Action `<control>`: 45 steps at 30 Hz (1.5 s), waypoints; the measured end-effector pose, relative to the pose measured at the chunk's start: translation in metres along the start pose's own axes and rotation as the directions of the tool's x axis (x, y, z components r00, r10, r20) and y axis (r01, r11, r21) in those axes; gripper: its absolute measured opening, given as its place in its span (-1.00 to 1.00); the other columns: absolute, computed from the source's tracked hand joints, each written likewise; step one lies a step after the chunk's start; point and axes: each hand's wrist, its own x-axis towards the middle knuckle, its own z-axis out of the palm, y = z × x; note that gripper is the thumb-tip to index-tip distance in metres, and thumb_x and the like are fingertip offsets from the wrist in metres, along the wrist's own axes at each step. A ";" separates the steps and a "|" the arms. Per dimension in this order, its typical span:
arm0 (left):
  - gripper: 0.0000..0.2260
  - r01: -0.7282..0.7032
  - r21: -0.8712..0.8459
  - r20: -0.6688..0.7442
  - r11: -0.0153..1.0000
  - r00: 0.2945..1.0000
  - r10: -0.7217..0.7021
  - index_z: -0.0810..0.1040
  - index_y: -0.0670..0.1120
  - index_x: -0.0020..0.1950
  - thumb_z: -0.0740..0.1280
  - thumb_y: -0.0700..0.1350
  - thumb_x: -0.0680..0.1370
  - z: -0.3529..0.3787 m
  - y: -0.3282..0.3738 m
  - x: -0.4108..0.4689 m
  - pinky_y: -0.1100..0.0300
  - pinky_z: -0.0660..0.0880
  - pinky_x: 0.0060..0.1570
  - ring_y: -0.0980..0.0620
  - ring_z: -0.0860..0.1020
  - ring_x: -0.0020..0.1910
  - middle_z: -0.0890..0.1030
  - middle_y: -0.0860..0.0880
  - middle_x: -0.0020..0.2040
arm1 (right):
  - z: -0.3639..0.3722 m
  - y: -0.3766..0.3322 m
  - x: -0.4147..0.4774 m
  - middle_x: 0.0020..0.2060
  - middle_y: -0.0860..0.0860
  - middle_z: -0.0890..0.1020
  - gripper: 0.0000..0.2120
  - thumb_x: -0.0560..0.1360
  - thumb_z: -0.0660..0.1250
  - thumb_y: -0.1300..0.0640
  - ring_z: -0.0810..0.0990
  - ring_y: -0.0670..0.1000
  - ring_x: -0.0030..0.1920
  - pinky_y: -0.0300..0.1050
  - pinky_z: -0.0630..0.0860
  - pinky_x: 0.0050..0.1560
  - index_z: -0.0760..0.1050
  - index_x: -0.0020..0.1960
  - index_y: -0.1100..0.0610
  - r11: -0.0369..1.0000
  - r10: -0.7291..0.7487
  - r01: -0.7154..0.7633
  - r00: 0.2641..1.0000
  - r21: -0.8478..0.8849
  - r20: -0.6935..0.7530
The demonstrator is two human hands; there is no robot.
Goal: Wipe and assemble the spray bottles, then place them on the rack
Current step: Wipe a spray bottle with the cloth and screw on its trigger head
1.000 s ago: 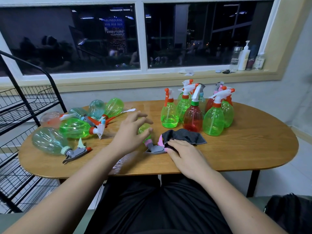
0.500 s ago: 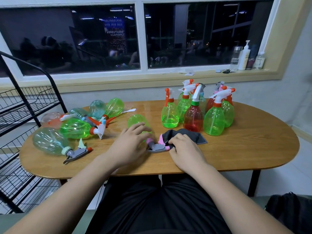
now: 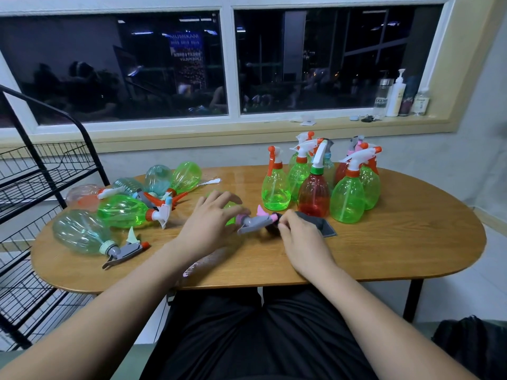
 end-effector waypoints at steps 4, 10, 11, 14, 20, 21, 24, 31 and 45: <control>-0.62 0.137 -0.274 -0.095 0.952 0.981 -0.169 0.63 0.17 0.32 0.56 -0.02 0.53 0.003 0.005 0.005 -0.09 0.49 0.09 -0.01 0.50 0.23 0.56 0.15 0.21 | -0.007 -0.001 0.002 -0.27 -0.05 0.58 -0.86 0.76 0.19 0.05 0.51 -0.12 -0.29 -0.18 0.34 -0.28 0.42 0.08 0.08 0.925 0.139 -0.093 0.985 0.367 -0.101; -0.73 0.238 -0.621 -0.095 0.747 0.923 -0.374 0.67 0.14 0.27 0.52 0.04 0.57 -0.004 0.027 0.015 0.27 0.42 0.06 0.19 0.56 0.20 0.63 0.21 0.18 | -0.003 -0.004 0.013 -0.20 0.05 0.57 -0.77 0.54 0.29 -0.26 0.54 0.11 -0.16 0.35 0.54 -0.02 0.54 0.01 -0.12 0.581 0.354 -0.178 0.934 0.794 -0.050; -0.74 0.251 -0.657 -0.081 0.711 0.914 -0.397 0.67 0.14 0.26 0.51 0.06 0.58 -0.004 0.031 0.016 0.28 0.44 0.00 0.17 0.57 0.19 0.65 0.21 0.16 | -0.003 -0.006 0.013 -0.16 0.09 0.62 -0.76 0.54 0.29 -0.27 0.58 0.19 -0.12 0.33 0.57 0.06 0.56 0.02 -0.13 0.555 0.345 -0.168 0.938 0.815 -0.042; -0.78 0.267 -0.724 -0.057 0.635 0.896 -0.441 0.68 0.14 0.22 0.51 0.08 0.58 -0.002 0.041 0.020 0.29 0.46 -0.06 0.14 0.61 0.14 0.69 0.19 0.08 | -0.005 -0.016 0.014 0.10 0.07 0.73 -0.77 0.59 0.30 -0.22 0.69 0.18 0.17 0.38 0.57 0.30 0.58 0.14 -0.14 0.530 0.296 -0.132 0.954 0.838 -0.036; -0.77 0.312 -0.798 -0.008 0.515 0.849 -0.528 0.69 0.09 0.14 0.55 0.10 0.53 0.007 0.048 0.020 0.42 0.43 -0.05 0.24 0.64 0.06 0.72 0.26 0.03 | -0.007 -0.037 0.015 0.14 0.04 0.75 -0.72 0.63 0.27 -0.12 0.70 0.13 0.21 0.34 0.52 0.36 0.52 0.29 -0.06 0.600 0.202 -0.088 0.978 0.795 -0.044; -0.76 0.315 -0.802 -0.005 0.507 0.846 -0.533 0.69 0.07 0.14 0.55 0.10 0.53 0.007 0.049 0.020 0.44 0.43 -0.04 0.25 0.64 0.04 0.73 0.26 0.02 | -0.008 -0.039 0.015 0.13 0.04 0.75 -0.74 0.65 0.26 -0.08 0.70 0.15 0.20 0.34 0.52 0.35 0.51 0.30 -0.04 0.607 0.197 -0.083 0.979 0.791 -0.048; -0.74 0.324 -0.797 0.000 0.510 0.844 -0.536 0.70 0.06 0.14 0.55 0.12 0.52 0.006 0.049 0.020 0.44 0.43 -0.05 0.24 0.65 0.03 0.73 0.23 0.02 | -0.010 -0.043 0.020 0.12 0.02 0.75 -0.79 0.68 0.24 -0.05 0.70 0.17 0.17 0.35 0.54 0.32 0.50 0.29 -0.11 0.643 0.203 -0.095 0.978 0.760 -0.049; -0.83 0.318 -0.775 -0.025 0.546 0.849 -0.528 0.64 0.17 0.04 0.58 0.08 0.51 0.000 0.056 0.017 0.47 0.39 -0.12 0.27 0.63 -0.01 0.71 0.25 -0.03 | -0.013 -0.051 0.034 0.23 -0.03 0.70 -0.69 0.69 0.27 0.07 0.69 -0.03 0.24 0.20 0.55 0.38 0.39 0.41 -0.12 0.616 0.235 -0.090 0.969 0.783 -0.074; -0.78 0.328 -0.754 -0.041 0.570 0.842 -0.538 0.67 0.09 0.11 0.56 0.11 0.53 -0.001 0.062 0.016 0.48 0.38 -0.12 0.26 0.62 0.01 0.70 0.22 0.00 | -0.020 -0.051 0.044 0.30 -0.07 0.66 -0.53 0.54 0.32 -0.04 0.68 -0.03 0.26 0.17 0.59 0.35 0.46 0.45 -0.18 0.541 0.338 -0.188 0.941 0.820 -0.007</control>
